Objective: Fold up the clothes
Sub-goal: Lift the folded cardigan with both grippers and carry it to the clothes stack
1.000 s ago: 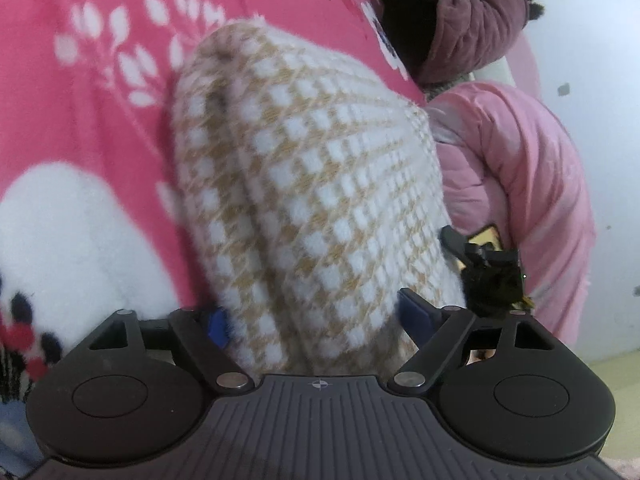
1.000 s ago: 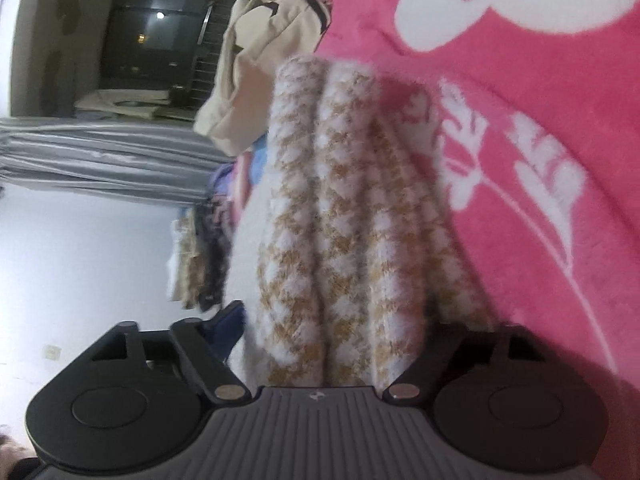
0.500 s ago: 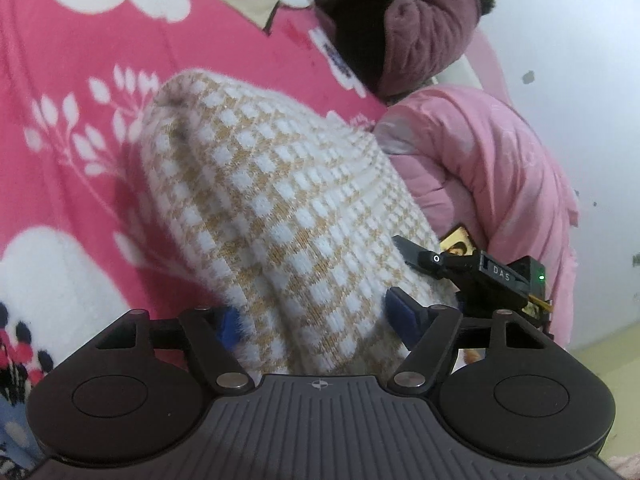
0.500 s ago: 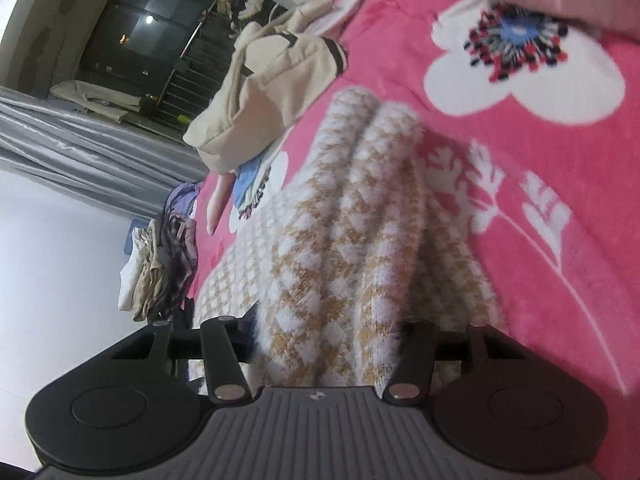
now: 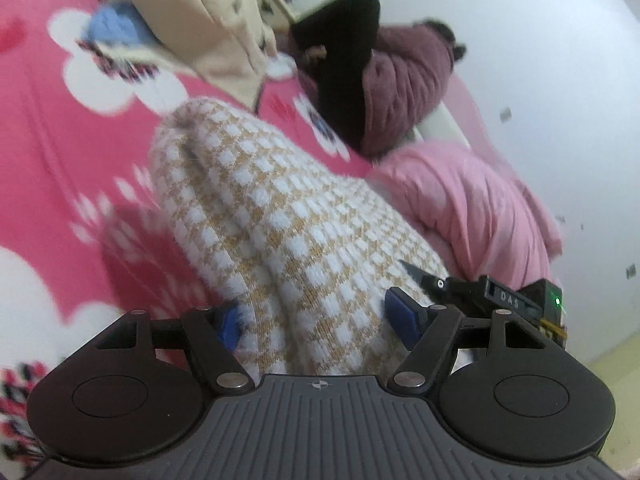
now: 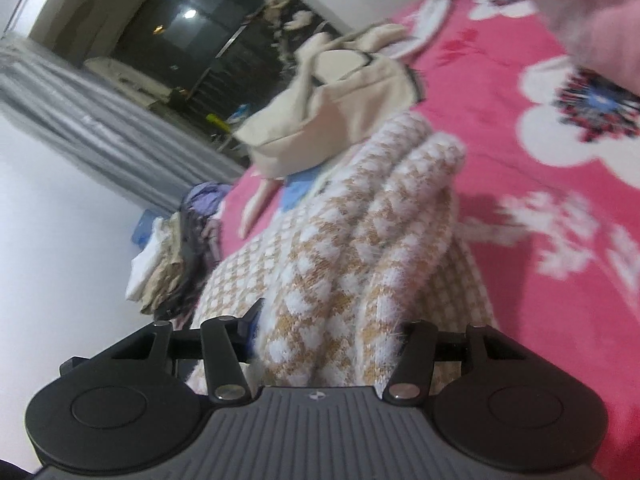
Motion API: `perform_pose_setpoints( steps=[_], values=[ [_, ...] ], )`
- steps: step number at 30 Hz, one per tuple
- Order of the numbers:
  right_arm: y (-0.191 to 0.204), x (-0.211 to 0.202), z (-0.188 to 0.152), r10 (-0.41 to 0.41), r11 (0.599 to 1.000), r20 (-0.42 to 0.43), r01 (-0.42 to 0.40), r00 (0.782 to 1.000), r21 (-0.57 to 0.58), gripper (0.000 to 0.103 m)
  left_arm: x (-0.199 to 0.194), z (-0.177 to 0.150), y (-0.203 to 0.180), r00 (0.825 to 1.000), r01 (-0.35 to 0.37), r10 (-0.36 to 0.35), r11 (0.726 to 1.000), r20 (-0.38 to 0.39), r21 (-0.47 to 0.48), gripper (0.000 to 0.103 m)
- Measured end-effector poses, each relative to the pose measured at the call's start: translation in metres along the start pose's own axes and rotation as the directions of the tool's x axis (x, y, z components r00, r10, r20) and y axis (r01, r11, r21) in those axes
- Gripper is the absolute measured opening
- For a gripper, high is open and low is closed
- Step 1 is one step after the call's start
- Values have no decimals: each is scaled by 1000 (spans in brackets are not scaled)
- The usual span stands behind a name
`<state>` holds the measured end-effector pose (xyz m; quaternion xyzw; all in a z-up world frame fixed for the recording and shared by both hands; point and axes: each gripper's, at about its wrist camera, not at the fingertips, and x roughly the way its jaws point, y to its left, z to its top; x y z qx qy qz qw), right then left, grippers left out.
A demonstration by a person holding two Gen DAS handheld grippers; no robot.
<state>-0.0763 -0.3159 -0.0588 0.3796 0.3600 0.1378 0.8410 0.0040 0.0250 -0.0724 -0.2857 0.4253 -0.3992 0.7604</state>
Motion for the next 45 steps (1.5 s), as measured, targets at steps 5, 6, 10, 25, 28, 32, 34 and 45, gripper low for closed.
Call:
perform_pose_setpoints(
  steps=[5, 6, 10, 25, 28, 32, 34, 45],
  values=[
    [39, 45, 1, 99, 995, -30, -100, 995, -29, 57, -54, 11, 8, 990, -79, 77, 997, 122, 9, 71],
    [47, 56, 1, 121, 992, -40, -122, 992, -32, 57, -67, 14, 10, 984, -98, 96, 995, 147, 9, 71],
    [91, 105, 2, 205, 975, -89, -211, 975, -65, 57, -119, 25, 18, 951, -185, 180, 983, 251, -5, 71],
    [263, 298, -58, 394, 894, -258, -434, 882, -116, 58, -302, 75, 83, 702, -478, 512, 854, 495, -206, 71],
    [276, 340, -79, 391, 898, -293, -432, 872, -88, 58, -320, 73, 123, 670, -487, 551, 832, 498, -266, 71],
    [246, 392, -114, 322, 930, -355, -364, 878, -57, 62, -315, 48, 214, 655, -517, 663, 743, 362, -425, 71],
    [225, 409, -126, 317, 937, -381, -348, 869, -13, 66, -304, 36, 240, 642, -546, 699, 705, 316, -452, 74],
    [195, 355, -101, 340, 924, -377, -381, 862, -38, 74, -319, 47, 210, 628, -610, 708, 705, 323, -362, 75]
  ],
)
